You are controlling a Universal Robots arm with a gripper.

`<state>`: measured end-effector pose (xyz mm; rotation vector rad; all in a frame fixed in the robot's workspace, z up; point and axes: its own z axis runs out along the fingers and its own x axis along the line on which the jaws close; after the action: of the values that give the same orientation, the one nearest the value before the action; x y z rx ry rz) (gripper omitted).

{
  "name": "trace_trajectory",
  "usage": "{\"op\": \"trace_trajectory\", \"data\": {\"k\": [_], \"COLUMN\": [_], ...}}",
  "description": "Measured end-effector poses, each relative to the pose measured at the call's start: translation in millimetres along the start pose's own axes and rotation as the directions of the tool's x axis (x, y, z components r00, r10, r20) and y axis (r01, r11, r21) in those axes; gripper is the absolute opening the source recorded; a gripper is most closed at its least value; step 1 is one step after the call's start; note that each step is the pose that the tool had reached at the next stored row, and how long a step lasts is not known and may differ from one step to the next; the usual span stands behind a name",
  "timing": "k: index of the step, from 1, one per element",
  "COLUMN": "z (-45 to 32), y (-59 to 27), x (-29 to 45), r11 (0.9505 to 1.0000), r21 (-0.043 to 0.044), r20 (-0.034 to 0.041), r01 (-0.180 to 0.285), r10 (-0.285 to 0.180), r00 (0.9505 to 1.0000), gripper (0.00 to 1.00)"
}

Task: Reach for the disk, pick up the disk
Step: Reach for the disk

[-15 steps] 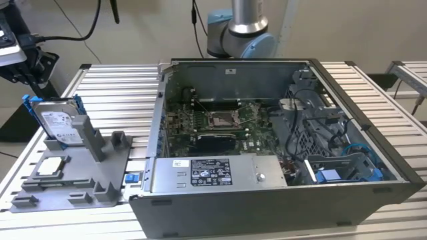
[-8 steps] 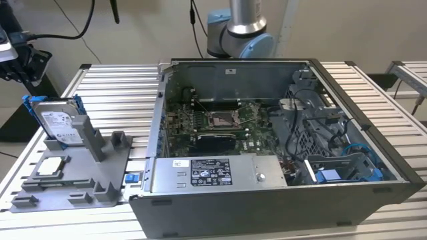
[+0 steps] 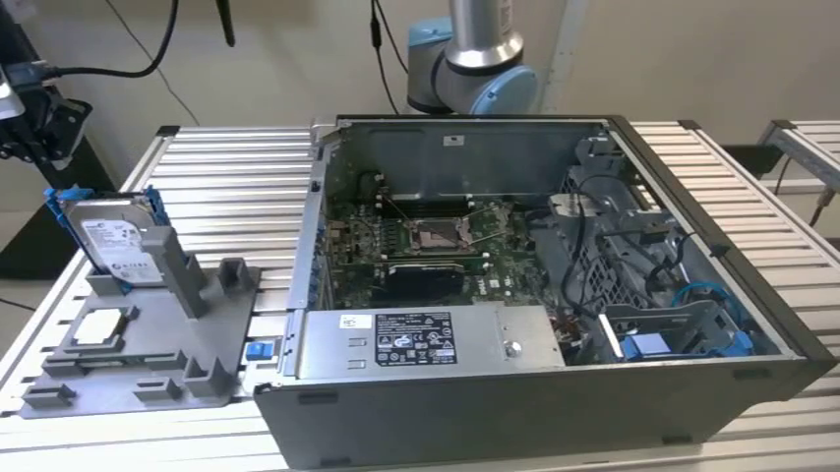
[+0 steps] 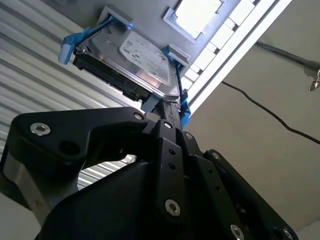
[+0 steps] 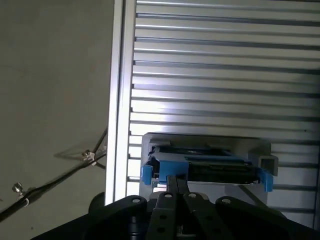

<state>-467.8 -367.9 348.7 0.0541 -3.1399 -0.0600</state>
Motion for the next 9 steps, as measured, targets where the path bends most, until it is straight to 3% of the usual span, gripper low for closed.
{"op": "trace_trajectory", "data": {"k": [9], "z": [0.0], "y": [0.1], "x": [0.1], "r11": [1.0], "r21": [0.0], "r20": [-0.0001], "r01": [0.001], "r10": [-0.001], "r00": [1.0], "gripper": [0.0]}}
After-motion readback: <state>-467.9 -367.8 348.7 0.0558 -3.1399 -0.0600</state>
